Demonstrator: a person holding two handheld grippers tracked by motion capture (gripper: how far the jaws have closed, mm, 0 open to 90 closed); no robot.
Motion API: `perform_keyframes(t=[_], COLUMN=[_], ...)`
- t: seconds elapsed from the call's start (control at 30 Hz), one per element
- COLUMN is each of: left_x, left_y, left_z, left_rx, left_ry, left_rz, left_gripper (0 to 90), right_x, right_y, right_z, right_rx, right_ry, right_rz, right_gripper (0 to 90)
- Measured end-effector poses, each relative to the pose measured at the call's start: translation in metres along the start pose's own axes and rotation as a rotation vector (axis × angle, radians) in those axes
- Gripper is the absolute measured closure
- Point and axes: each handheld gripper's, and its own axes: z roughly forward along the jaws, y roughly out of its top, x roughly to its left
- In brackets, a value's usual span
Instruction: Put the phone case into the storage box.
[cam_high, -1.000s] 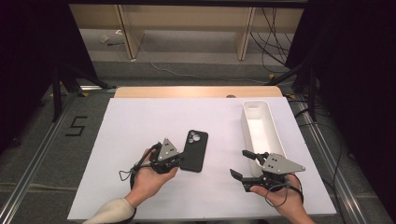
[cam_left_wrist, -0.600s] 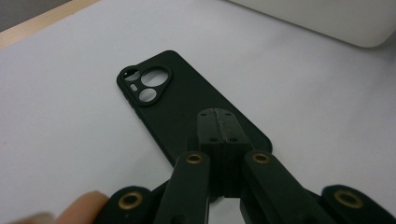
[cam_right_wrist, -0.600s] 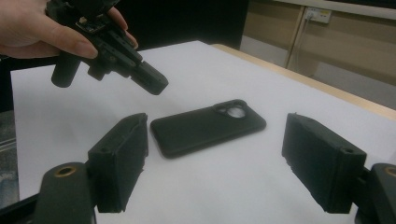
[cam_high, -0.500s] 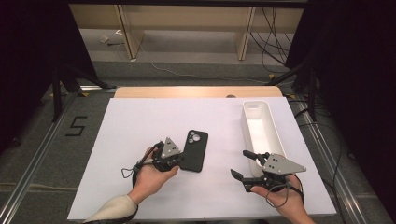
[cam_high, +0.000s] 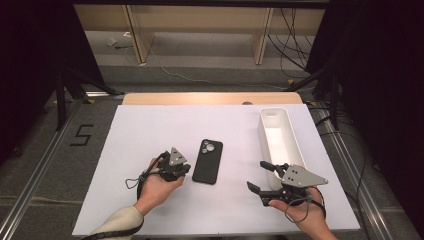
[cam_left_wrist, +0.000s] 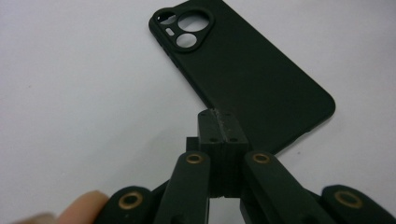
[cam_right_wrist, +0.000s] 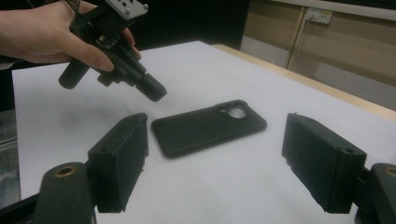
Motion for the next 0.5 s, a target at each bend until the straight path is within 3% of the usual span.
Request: perform_keyframes(t=[0.5], left_x=[-0.005], left_y=[-0.002], left_z=[0.016], left_rx=[0.052], left_ry=[-0.02], left_rz=[0.001], left_gripper=[89.7], right_x=[0.001], right_y=[-0.001], right_z=[0.002], right_rx=[-0.001], right_ry=[0.002], right_rz=[-0.002], right_gripper=[23.8])
